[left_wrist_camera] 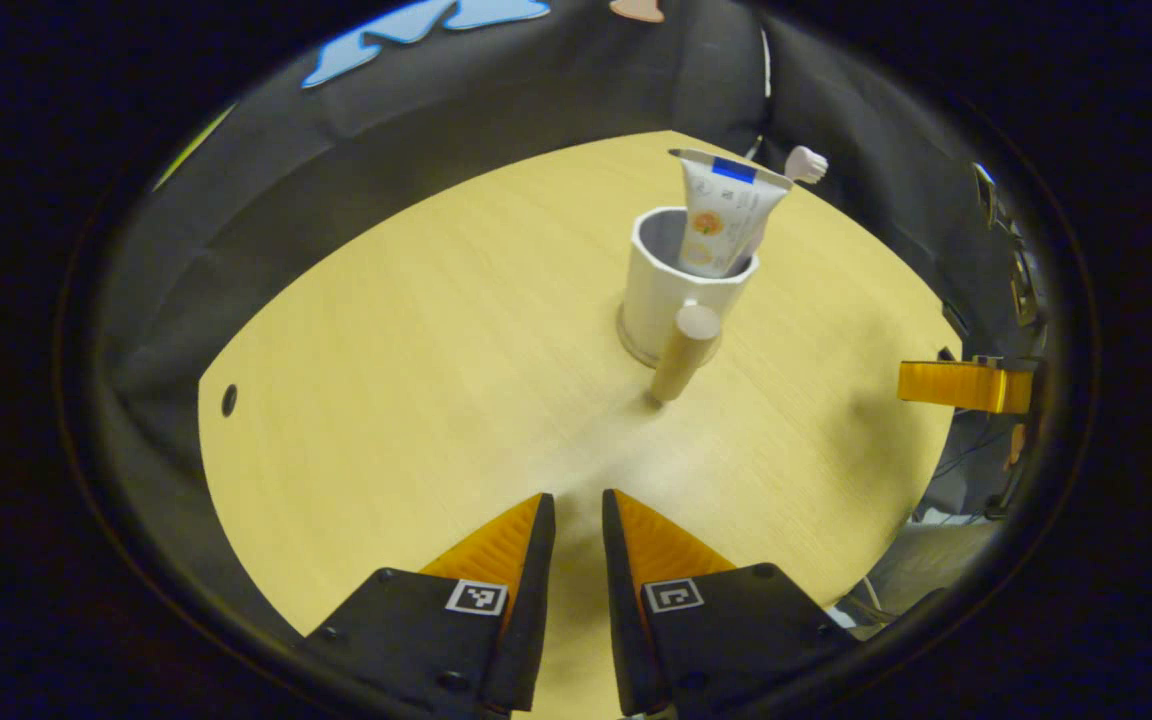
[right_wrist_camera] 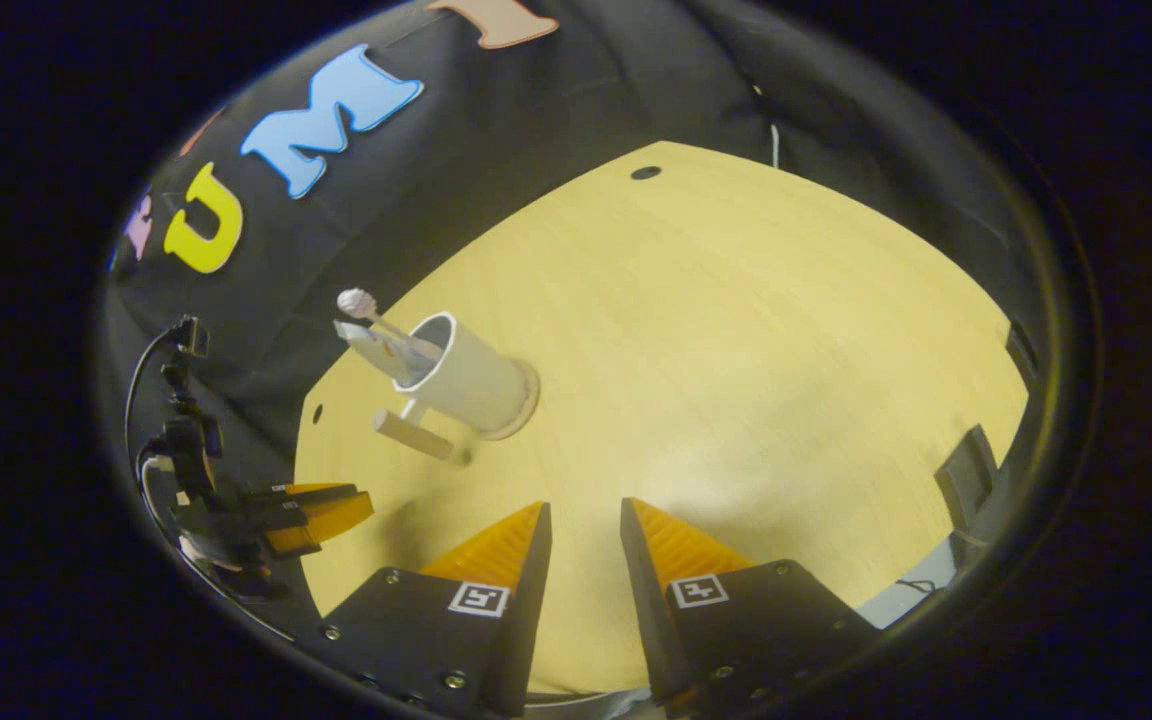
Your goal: Put the toothbrush and toothpaste on the desktop into the cup, then pick up the cup and place it on the coaster on the desktop.
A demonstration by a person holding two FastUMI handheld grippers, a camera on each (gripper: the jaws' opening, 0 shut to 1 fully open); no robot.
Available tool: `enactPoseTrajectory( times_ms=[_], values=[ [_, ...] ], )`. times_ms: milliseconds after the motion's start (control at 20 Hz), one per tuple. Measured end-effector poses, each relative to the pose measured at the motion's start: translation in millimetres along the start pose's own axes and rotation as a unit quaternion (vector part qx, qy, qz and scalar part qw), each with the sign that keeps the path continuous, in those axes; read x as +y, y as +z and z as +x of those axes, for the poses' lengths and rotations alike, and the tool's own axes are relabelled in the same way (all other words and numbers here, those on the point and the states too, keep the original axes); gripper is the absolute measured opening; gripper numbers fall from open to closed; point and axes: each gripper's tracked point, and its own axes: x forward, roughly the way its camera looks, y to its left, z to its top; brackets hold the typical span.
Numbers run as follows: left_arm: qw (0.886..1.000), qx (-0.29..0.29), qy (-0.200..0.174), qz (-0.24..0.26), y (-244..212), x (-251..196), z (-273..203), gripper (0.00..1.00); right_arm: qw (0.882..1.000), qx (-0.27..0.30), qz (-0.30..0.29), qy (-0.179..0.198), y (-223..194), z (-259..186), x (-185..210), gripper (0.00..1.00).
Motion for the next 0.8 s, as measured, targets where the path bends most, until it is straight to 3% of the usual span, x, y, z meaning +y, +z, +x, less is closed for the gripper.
enactPoseTrajectory(
  times_ms=[150, 400, 600, 800],
  values=[
    [0.998, -0.021, 0.018, -0.048, -11, 59, -32, 0.36, 0.998, 0.015, -0.052, 0.025, -4, 12, 38, 0.45],
    [0.989, -0.078, 0.065, -0.104, -20, 82, -69, 0.36, 0.99, 0.01, -0.126, 0.061, -5, 20, 96, 0.44],
    [0.976, -0.161, 0.1, -0.109, 15, 84, -112, 0.36, 0.98, -0.05, -0.178, 0.071, 26, 2, 136, 0.44],
    [0.953, -0.251, 0.112, -0.129, 71, 83, -155, 0.36, 0.963, -0.127, -0.222, 0.084, 61, -32, 178, 0.44]
  ],
)
